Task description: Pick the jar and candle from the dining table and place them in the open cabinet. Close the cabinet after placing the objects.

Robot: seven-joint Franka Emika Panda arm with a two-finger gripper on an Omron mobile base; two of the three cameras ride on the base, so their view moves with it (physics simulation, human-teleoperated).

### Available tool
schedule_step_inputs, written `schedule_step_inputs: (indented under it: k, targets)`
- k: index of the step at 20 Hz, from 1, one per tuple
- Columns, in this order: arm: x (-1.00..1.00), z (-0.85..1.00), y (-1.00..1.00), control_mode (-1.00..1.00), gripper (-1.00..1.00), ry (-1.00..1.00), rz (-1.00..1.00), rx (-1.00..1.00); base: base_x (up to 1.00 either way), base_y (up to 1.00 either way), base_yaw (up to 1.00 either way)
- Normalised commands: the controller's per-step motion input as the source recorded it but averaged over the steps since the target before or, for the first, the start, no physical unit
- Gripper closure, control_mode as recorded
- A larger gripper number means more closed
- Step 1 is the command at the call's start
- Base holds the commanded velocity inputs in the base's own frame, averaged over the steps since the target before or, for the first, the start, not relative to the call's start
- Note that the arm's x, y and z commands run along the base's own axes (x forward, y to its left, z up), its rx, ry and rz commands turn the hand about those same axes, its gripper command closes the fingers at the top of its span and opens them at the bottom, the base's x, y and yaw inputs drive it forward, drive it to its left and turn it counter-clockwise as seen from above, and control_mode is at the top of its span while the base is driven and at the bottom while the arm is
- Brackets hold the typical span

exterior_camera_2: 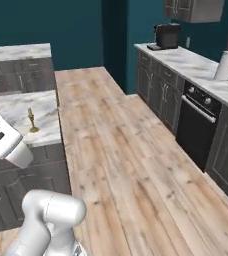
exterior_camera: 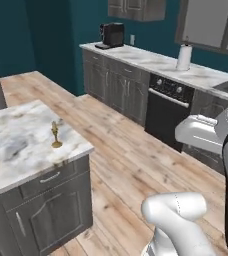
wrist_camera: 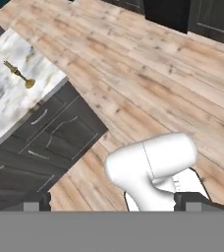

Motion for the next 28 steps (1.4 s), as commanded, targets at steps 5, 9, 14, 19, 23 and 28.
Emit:
schedule_step_inputs:
  k: [5,9,14,19,23,28]
  targets:
    - [0.00,0.00,0.00,1.00,-1.00,0.00,0.00,0.00,0.42,0.41,0.63]
    - [0.00,0.00,0.00,1.00,-1.00,0.00,0.00,0.00,0.58,0.14,0.60]
    - [0.00,0.00,0.00,1.00,-1.00,0.00,0.00,0.00,0.61,0.01,0.47]
    - [0.00,0.00,0.00,1.00,-1.00,0.00,0.00,0.00,0.27,-0.04,0.26]
    - [0.00,0.00,0.00,1.00,-1.00,0.00,0.00,0.00,-0.02,-0.23,0.02]
    - [0.00,0.00,0.00,1.00,-1.00,0.00,0.00,0.00,-0.10,-0.14,0.00]
